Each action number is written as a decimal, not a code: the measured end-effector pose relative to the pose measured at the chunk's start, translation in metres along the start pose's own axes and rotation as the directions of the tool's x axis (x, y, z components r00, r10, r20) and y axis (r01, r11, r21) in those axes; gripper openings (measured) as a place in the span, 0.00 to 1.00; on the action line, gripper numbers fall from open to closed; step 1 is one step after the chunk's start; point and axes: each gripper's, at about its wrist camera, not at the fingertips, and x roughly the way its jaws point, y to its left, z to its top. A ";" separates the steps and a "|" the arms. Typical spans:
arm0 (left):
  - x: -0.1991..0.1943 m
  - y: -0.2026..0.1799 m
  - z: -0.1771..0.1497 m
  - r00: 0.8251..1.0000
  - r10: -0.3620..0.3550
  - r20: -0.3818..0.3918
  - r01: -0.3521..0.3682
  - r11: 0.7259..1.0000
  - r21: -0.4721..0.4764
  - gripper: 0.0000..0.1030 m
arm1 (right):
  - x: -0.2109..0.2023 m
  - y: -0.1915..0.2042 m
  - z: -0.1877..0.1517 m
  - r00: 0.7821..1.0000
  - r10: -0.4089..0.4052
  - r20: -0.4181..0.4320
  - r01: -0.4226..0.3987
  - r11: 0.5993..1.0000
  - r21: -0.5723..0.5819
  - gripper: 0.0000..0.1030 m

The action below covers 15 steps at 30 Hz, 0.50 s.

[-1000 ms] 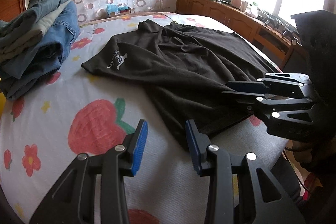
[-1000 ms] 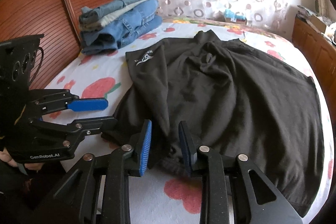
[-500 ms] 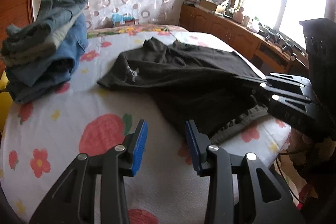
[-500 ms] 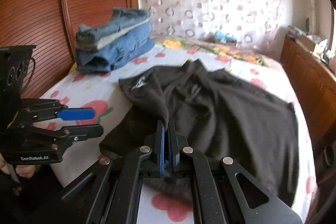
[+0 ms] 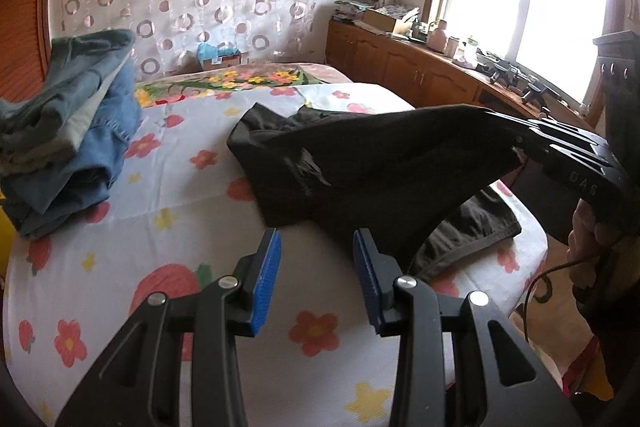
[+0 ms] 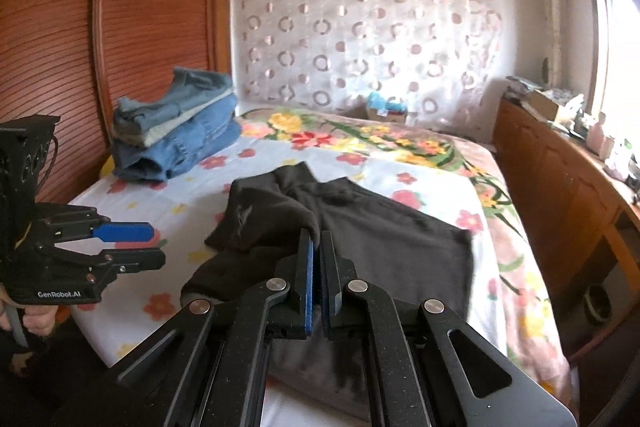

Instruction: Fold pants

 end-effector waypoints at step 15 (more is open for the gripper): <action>0.017 -0.037 0.015 0.999 -0.035 -0.017 0.036 0.998 0.054 0.36 | -0.028 -0.048 -0.028 0.997 -0.073 -0.006 0.073 0.995 0.065 0.00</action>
